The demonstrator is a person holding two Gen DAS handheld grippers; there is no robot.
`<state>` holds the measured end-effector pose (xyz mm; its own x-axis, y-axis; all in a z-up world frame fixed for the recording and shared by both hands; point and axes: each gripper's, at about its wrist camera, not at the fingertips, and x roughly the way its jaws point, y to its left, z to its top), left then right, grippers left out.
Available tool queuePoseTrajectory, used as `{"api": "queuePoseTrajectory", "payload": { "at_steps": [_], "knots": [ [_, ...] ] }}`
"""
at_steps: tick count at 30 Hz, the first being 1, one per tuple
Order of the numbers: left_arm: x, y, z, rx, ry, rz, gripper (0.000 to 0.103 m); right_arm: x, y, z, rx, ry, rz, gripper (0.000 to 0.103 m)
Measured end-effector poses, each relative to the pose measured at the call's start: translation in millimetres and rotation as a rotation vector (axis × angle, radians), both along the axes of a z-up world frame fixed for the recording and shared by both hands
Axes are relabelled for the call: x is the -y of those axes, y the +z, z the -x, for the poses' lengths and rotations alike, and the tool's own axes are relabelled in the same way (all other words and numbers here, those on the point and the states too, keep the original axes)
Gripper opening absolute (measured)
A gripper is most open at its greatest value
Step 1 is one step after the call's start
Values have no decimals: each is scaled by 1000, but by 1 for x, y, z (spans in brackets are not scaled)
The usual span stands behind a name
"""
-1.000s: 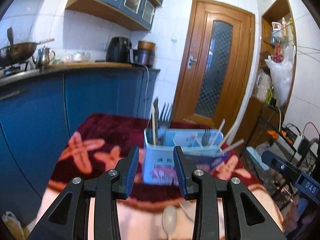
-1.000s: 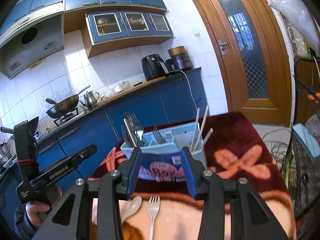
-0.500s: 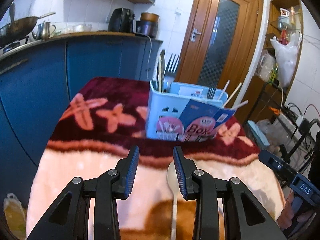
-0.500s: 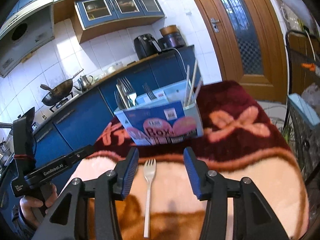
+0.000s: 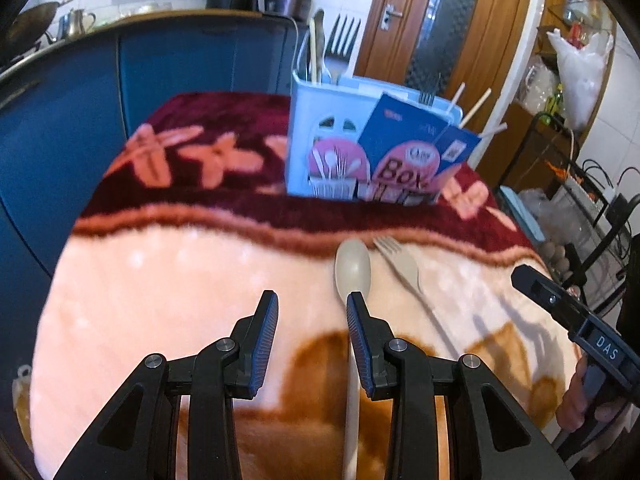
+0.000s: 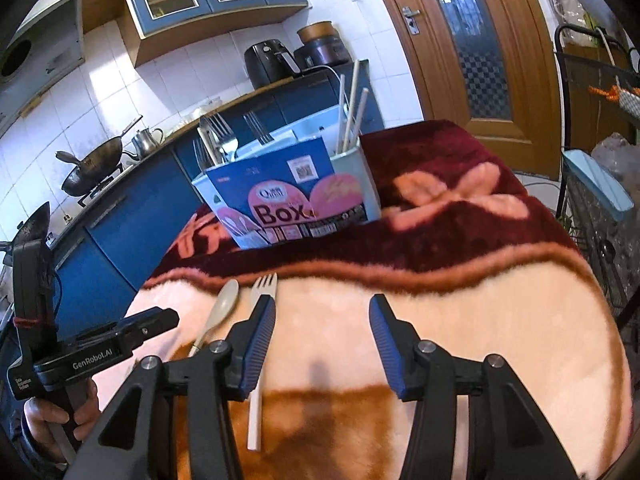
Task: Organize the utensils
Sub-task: 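Move both tools back over the blanket and lower the left tool onto the beige spoon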
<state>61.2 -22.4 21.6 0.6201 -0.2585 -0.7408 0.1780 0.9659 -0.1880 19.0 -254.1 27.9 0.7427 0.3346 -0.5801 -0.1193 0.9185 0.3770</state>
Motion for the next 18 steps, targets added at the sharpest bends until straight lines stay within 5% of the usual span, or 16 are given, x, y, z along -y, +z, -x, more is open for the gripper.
{"api": "queuePoseTrajectory", "payload": {
  "at_steps": [18],
  "knots": [
    [34,-17,-5,-101,-134,-66,36,6,-15,1,-46,-9,-16,53]
  ]
}}
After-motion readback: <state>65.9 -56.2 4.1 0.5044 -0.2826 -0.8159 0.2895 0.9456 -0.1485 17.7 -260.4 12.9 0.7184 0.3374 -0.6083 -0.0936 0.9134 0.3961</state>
